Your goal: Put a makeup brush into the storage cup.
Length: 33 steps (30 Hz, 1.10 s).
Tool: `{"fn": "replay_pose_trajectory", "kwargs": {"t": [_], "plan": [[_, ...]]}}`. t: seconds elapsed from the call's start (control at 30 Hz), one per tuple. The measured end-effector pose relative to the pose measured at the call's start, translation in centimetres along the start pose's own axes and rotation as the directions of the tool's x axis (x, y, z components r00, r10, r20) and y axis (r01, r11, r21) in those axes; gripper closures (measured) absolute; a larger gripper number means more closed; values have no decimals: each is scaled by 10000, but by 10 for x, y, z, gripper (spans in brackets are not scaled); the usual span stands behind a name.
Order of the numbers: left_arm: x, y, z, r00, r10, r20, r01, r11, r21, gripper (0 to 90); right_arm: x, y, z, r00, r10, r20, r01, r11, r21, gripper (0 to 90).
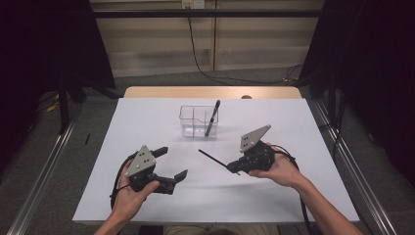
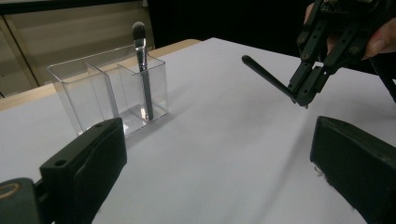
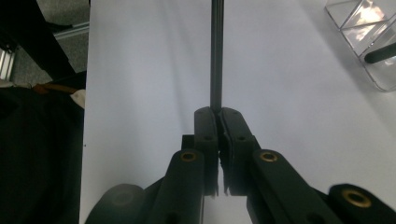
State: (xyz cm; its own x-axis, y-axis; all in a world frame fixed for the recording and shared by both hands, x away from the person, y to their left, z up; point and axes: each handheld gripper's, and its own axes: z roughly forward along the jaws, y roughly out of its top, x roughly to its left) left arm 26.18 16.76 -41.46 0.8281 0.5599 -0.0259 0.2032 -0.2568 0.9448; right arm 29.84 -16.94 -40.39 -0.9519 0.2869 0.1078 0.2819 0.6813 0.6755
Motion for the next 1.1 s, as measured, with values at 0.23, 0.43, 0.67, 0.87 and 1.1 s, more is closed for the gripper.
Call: {"fn": "replay_pose_trajectory", "kwargs": {"t": [0.23,0.43,0.67,0.87,1.1], "plan": [[-1,1,4,9998,101,145,-104,9997,240,38,-1,4,4,9996,-283,-10,283,9979,590,861],[-2,1,7,9993,242,267,-258,9979,588,38,-2,8,9,9986,-528,-95,535,9908,1244,862],[0,2,7,9988,242,416,-278,9957,878,38,-2,12,15,9953,-939,-238,967,9745,2027,861],[1,6,8,9972,287,684,-368,9919,1214,38,-4,14,18,9956,-899,-274,940,9560,2779,861],[1,11,9,9946,592,847,-719,9851,1563,39,-3,21,21,9922,-1138,-501,1241,9285,3499,862]]}}
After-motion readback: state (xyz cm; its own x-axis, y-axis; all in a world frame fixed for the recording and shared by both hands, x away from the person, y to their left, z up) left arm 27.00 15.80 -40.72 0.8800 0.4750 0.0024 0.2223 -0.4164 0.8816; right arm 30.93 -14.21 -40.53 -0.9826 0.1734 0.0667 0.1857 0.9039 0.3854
